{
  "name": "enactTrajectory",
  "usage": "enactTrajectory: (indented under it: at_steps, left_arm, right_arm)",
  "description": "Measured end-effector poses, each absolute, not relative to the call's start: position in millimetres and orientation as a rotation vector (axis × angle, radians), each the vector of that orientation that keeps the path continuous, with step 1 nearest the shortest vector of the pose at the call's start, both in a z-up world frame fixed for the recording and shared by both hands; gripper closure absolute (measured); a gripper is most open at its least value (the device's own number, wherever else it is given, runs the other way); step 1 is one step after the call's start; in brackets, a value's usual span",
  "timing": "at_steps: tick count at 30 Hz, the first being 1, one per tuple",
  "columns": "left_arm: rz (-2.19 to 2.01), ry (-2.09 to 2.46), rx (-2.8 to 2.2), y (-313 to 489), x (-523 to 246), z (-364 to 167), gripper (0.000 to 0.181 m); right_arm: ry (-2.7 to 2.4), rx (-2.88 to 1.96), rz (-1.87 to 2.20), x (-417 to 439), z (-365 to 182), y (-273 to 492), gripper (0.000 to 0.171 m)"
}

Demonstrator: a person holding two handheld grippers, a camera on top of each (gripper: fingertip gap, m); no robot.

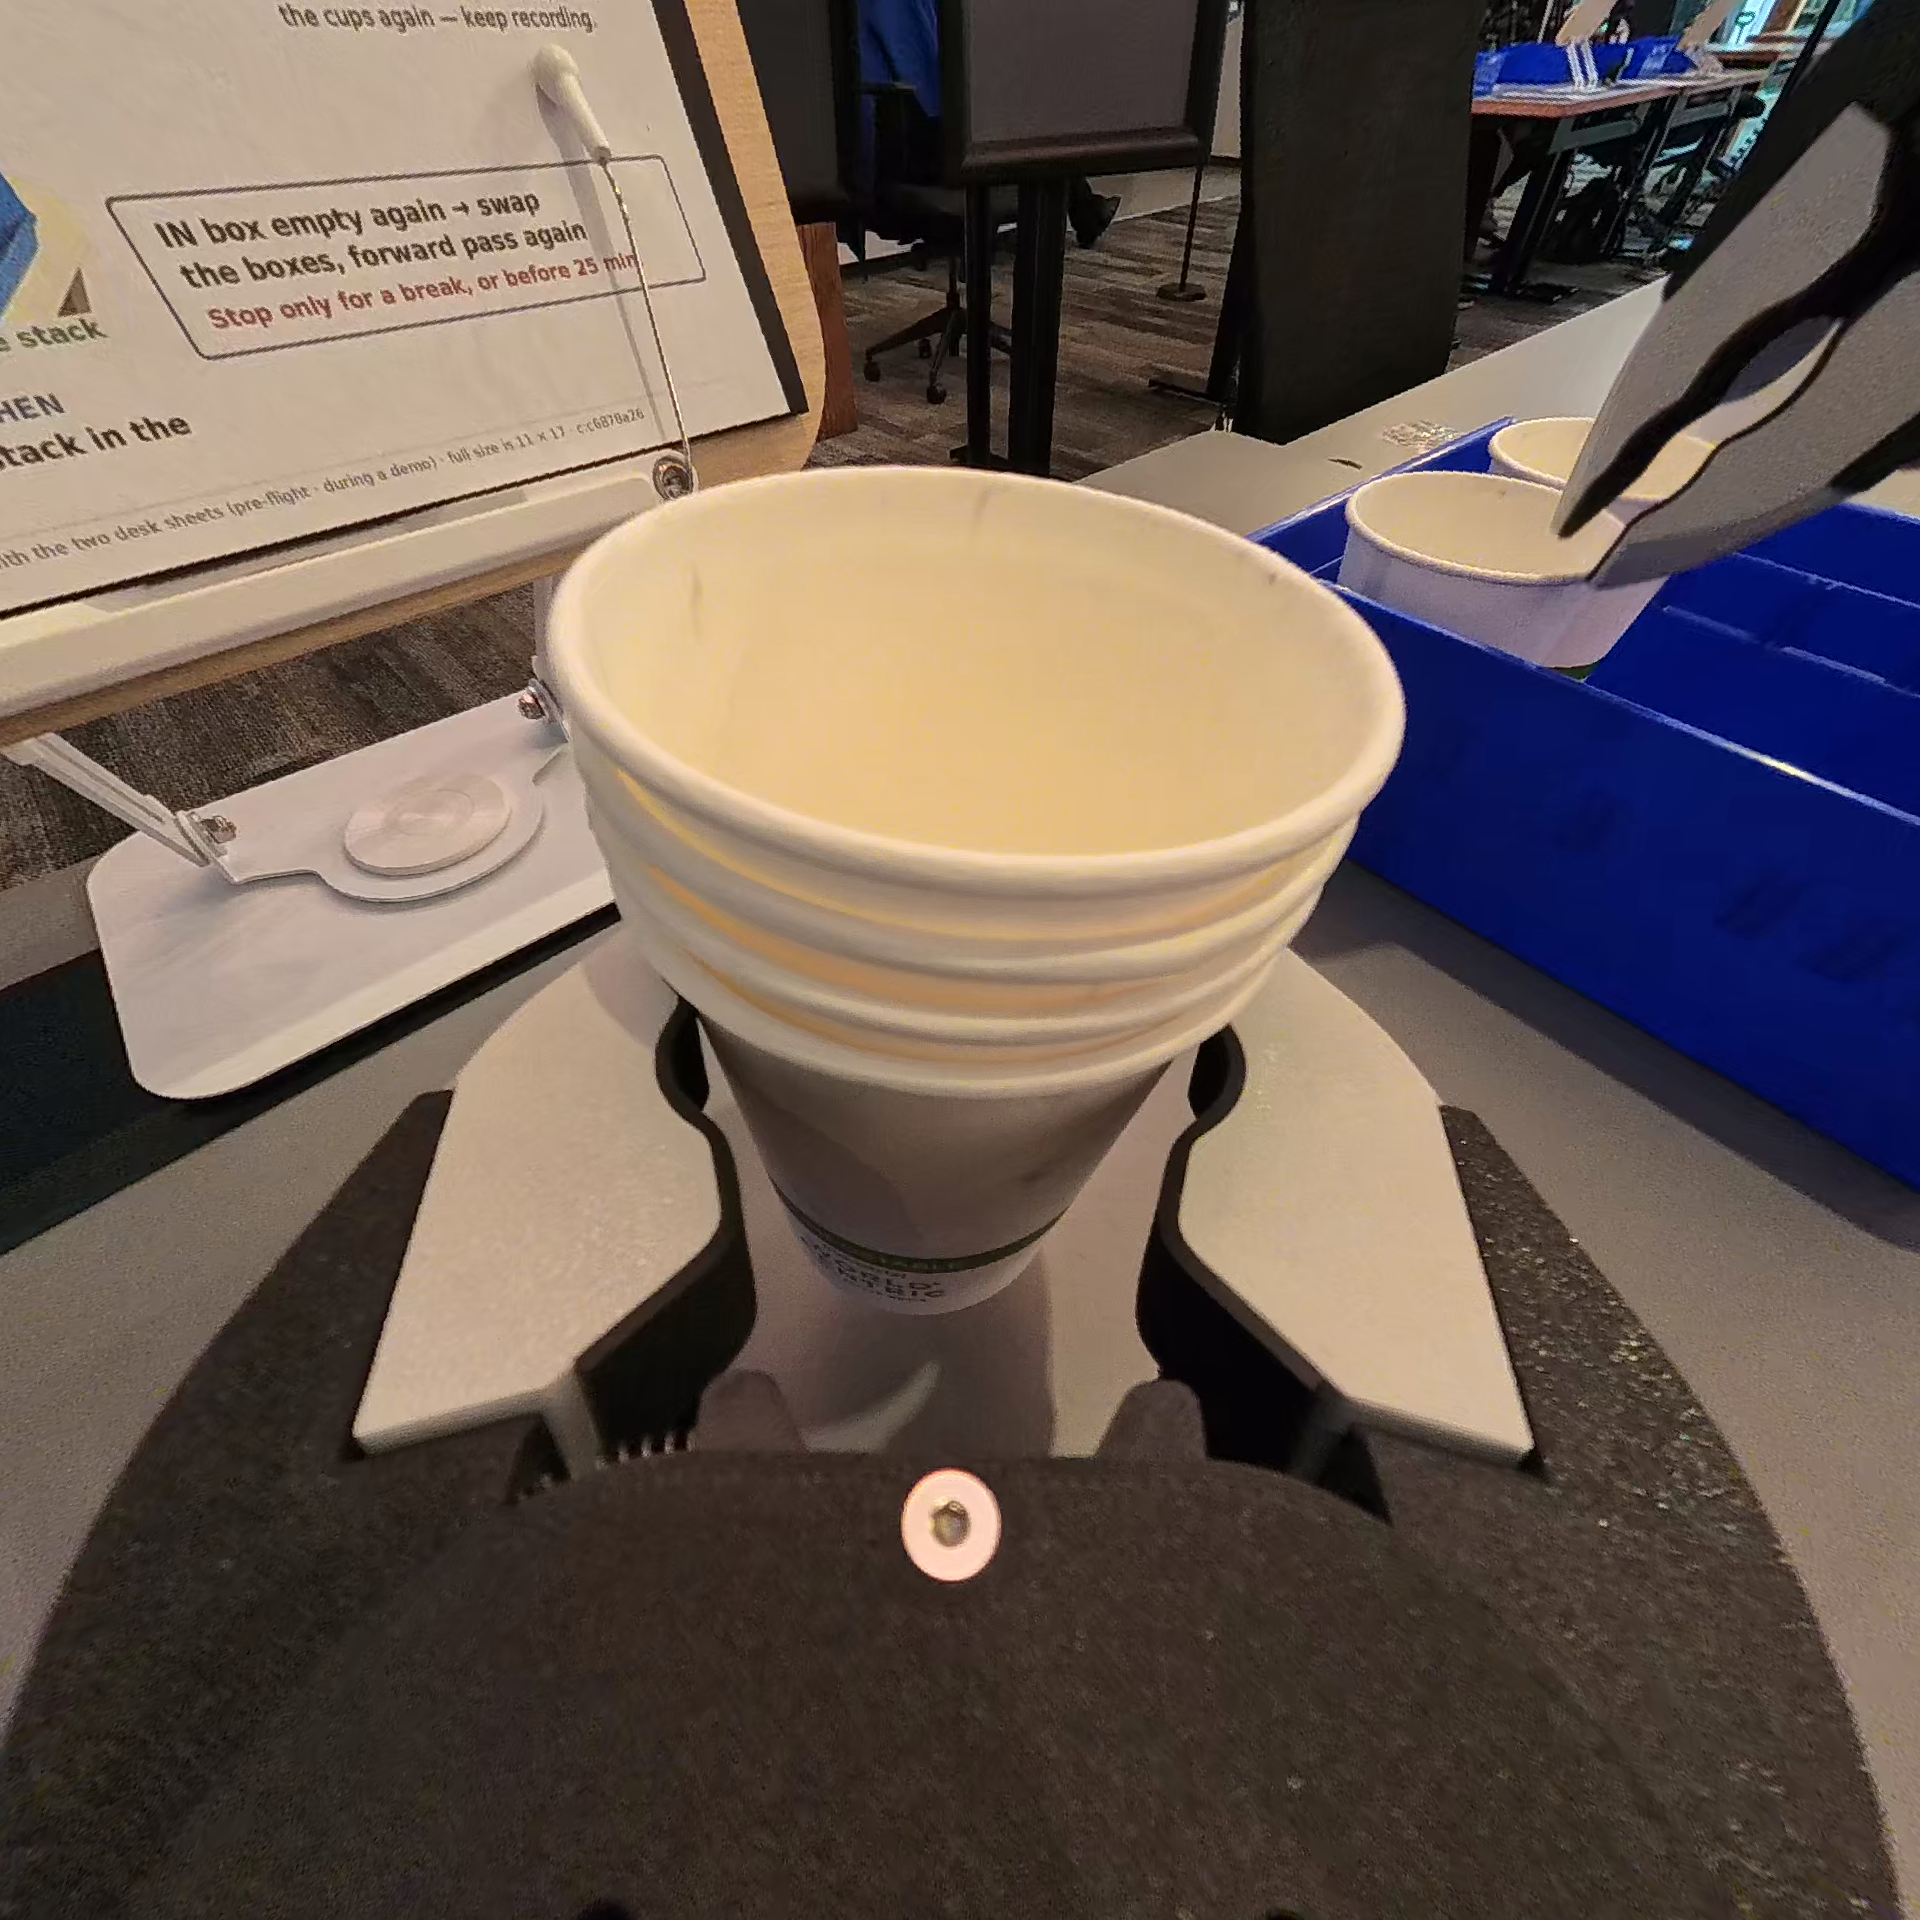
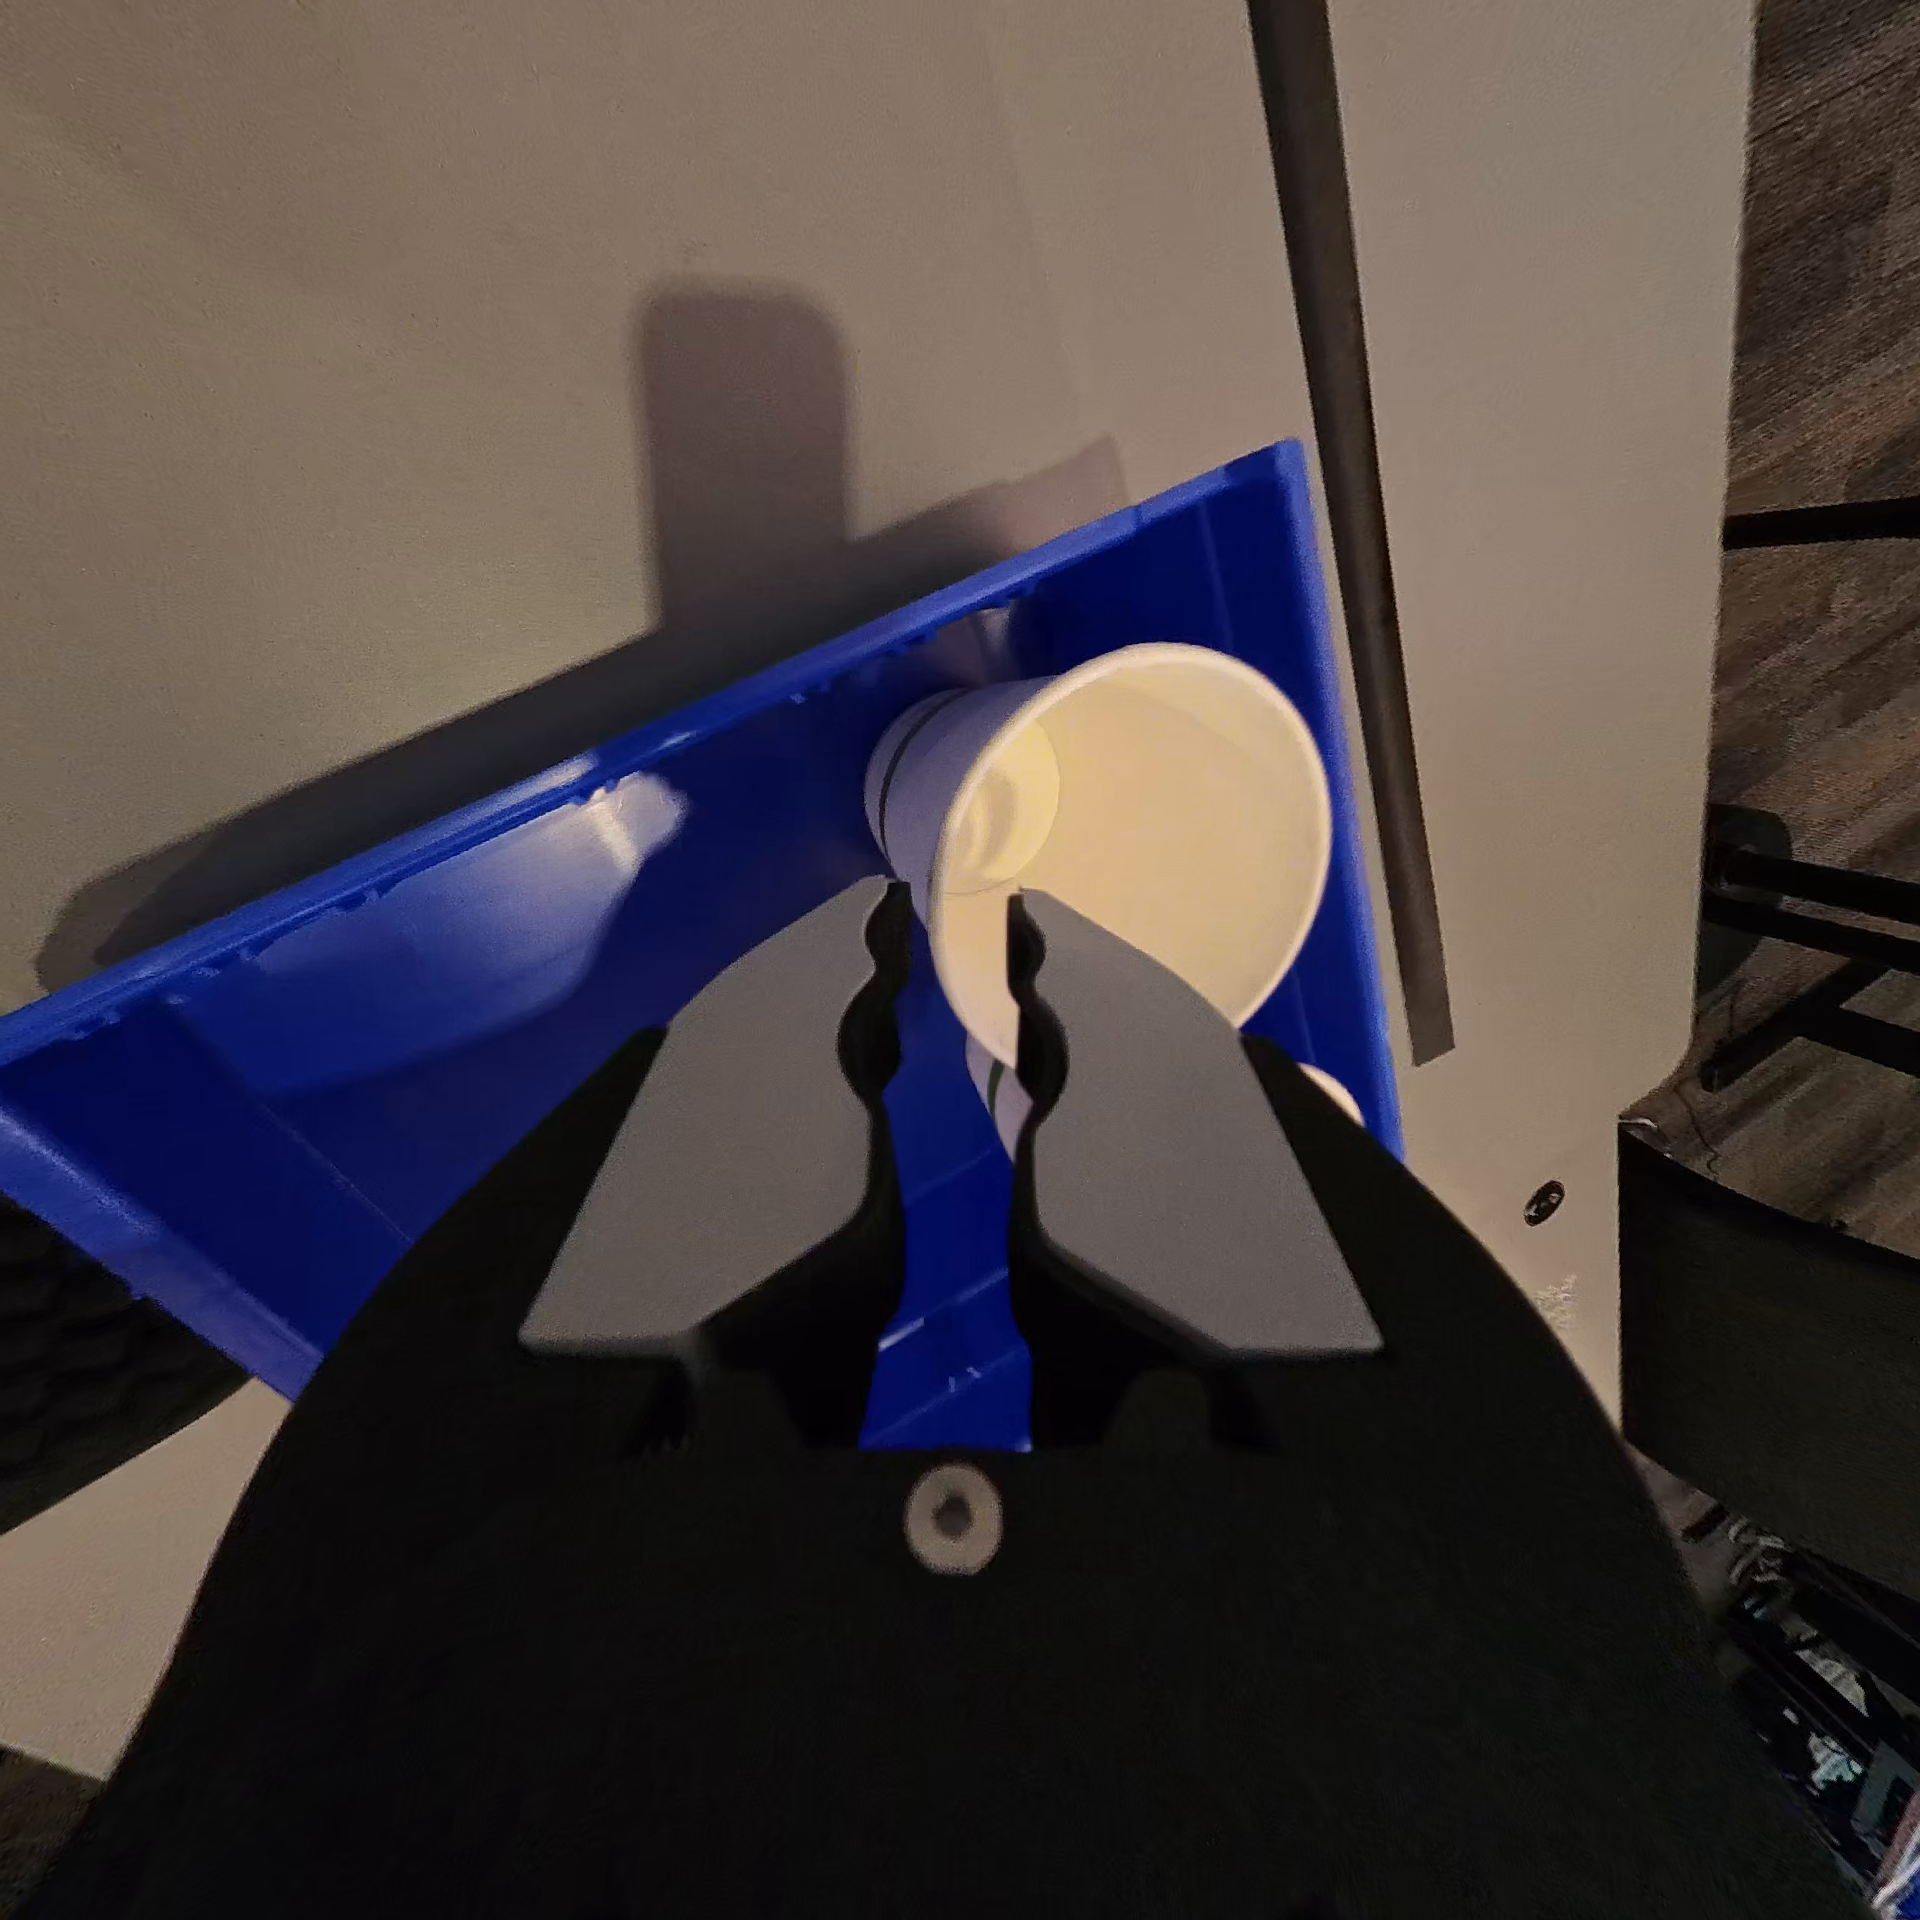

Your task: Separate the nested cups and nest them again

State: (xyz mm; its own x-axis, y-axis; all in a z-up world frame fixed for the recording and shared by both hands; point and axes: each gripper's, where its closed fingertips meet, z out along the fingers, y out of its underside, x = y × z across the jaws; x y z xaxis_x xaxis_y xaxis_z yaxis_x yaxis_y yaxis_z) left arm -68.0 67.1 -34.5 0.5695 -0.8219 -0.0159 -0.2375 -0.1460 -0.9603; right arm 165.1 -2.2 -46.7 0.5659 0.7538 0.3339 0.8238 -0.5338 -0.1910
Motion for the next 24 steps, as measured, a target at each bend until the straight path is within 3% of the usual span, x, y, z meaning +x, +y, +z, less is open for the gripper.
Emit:
enactTrajectory:
  at_steps: [4,9,15,24]
  left_arm:
    - [-0.648,0.893,-1.677,67.6,-67.7,-33.6,0.089]
    - [-0.641,0.898,-1.686,68.1,-68.2,-37.4,0.089]
    - [-0.641,0.897,-1.682,68.4,-69.4,-35.5,0.088]
    - [-0.649,0.882,-1.680,70.0,-71.5,-31.9,0.088]
  right_arm:
    - [-1.321,-2.337,-0.266,126.8,6.6,2.0,0.151]
    - [-1.588,-2.070,-0.032,-0.3,62.2,-5.5,0.155]
    - [-1.792,-1.980,0.009,-73.4,62.0,2.2,0.158]
    - [-1.855,-2.025,0.004,-91.5,28.4,18.0,0.157]
